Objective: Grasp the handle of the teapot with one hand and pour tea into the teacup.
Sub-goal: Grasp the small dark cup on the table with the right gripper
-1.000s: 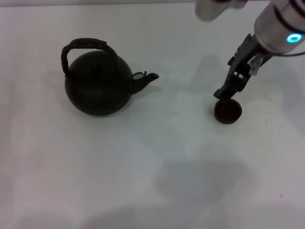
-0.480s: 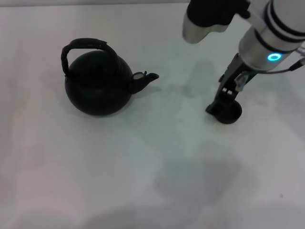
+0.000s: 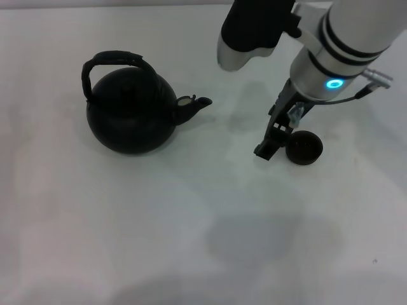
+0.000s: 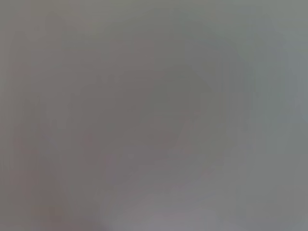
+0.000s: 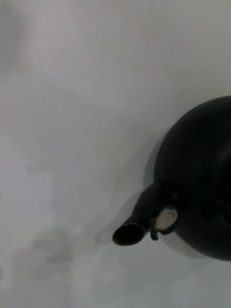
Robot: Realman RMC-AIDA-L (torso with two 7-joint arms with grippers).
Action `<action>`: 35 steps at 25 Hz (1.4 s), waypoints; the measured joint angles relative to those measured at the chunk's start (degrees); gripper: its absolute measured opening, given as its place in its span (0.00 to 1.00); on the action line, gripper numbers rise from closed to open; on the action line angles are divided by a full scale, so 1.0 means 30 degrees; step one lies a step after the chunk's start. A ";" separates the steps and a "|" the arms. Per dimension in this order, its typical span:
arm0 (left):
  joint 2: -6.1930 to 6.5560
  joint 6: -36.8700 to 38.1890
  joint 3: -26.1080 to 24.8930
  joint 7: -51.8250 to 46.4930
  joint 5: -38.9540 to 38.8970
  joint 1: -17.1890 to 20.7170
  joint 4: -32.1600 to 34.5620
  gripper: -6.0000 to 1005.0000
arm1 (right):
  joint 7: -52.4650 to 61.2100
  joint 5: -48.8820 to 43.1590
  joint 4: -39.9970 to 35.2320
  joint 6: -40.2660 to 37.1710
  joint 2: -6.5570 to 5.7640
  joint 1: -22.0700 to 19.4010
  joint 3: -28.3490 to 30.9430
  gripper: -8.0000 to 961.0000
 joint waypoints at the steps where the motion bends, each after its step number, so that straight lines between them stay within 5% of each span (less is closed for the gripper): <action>1: 0.0002 0.0001 -0.0002 0.0000 0.0003 0.0000 0.0000 0.64 | -0.0037 0.0116 0.0355 -0.0238 0.0001 0.0124 -0.0059 0.88; 18: -0.0016 0.0007 -0.0002 0.0000 0.0011 0.0146 -0.0023 0.64 | -0.0808 0.0637 0.4703 -0.3257 0.0000 0.1311 -0.1418 0.88; 35: -0.0027 0.0027 -0.0002 -0.0077 0.0011 0.0165 0.0001 0.64 | -0.0835 0.0344 0.6407 -0.4024 -0.0110 0.1153 -0.1344 0.88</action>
